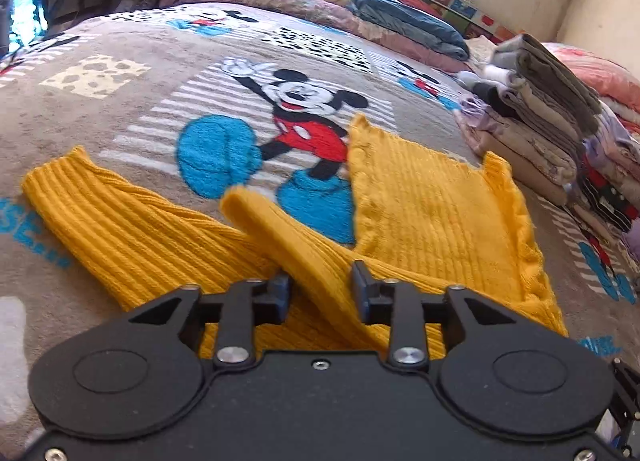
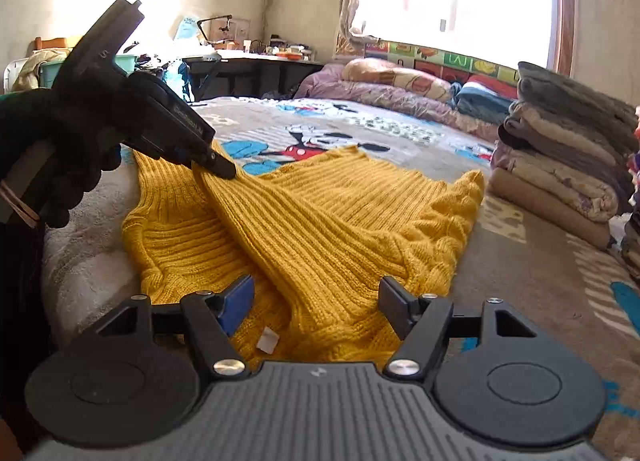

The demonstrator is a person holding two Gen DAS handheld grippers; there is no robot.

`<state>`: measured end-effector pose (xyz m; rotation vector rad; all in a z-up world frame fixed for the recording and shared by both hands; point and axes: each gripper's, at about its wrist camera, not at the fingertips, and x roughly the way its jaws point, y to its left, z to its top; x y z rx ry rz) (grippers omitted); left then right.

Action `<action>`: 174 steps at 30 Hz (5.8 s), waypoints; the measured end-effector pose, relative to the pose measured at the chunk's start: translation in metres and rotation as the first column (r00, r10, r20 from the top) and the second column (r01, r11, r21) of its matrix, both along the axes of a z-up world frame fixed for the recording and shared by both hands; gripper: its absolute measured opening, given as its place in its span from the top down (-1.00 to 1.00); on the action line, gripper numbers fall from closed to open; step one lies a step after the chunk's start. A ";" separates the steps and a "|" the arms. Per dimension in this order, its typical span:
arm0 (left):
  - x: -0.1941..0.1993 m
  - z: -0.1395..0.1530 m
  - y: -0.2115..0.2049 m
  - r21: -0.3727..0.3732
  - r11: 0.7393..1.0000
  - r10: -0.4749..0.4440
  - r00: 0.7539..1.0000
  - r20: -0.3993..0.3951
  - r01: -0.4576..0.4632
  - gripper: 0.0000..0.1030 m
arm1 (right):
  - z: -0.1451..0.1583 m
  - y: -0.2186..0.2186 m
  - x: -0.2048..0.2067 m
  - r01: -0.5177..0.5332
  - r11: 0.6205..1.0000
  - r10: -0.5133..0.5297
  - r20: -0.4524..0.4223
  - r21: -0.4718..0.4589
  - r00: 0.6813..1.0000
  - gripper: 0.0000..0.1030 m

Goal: Fold clothes

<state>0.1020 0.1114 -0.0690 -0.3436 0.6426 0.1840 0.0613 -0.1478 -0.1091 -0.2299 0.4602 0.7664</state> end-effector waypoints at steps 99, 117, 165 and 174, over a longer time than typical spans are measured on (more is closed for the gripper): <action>0.112 -0.005 -0.166 0.131 0.784 -0.595 0.795 -0.119 0.606 0.32 | -0.009 -0.018 0.025 -0.185 0.968 0.215 -0.186 0.166 0.959 -0.91; -0.018 0.028 -0.057 -0.119 0.942 -0.299 0.946 0.126 0.313 -0.54 | 0.016 -0.052 -0.041 -0.097 0.987 0.093 0.031 0.130 0.995 -0.66; -0.024 -0.006 0.037 -0.556 0.828 0.072 0.968 0.241 0.076 0.85 | 0.015 -0.023 -0.035 -0.183 0.983 0.184 -0.038 0.024 0.982 -0.84; 0.009 0.029 -0.002 -0.557 0.801 -0.032 0.945 0.325 0.218 0.85 | 0.011 -0.018 -0.001 -0.120 0.990 0.122 -0.026 0.073 0.992 -0.84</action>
